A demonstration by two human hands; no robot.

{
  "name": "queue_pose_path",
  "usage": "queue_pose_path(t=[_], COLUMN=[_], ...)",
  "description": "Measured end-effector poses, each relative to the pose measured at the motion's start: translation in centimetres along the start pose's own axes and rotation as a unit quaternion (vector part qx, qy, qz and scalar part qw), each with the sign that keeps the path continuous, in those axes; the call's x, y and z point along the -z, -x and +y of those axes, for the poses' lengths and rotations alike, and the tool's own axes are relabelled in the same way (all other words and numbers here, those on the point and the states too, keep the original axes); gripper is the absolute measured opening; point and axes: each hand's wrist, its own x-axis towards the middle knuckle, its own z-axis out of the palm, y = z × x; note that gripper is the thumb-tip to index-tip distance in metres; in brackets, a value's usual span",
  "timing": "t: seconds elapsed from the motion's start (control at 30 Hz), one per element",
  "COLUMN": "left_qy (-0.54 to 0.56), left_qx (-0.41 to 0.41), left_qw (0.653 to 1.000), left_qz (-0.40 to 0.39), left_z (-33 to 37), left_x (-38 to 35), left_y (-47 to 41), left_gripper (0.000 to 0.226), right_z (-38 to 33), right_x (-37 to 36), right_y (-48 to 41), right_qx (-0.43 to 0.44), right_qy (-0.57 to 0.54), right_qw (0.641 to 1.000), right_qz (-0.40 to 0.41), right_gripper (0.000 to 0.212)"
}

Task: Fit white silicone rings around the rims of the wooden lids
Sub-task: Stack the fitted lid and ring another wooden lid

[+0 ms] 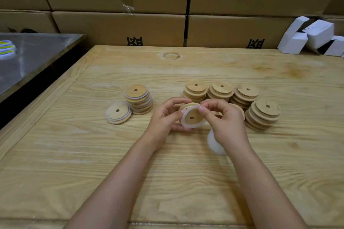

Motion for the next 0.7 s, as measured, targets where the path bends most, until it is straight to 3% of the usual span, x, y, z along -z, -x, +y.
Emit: queue_pose_path(t=[0.17, 0.3, 0.7], left_qy=[-0.030, -0.024, -0.083], left_qx=[-0.021, -0.031, -0.045], left_qw=[0.999, 0.999, 0.994], left_qz=[0.003, 0.028, 0.045], left_z=[-0.02, 0.13, -0.29], left_x=[-0.38, -0.64, -0.82], left_y=[0.06, 0.20, 0.18], left_gripper=[0.021, 0.004, 0.012], right_z=[0.50, 0.64, 0.88], right_x=[-0.21, -0.21, -0.27], right_y=[-0.10, -0.11, -0.14], right_qx=[-0.023, -0.026, -0.010], right_qy=[-0.004, 0.013, 0.031], right_qw=[0.999, 0.999, 0.998], right_qz=[0.033, 0.046, 0.046], right_gripper=[0.009, 0.005, 0.009])
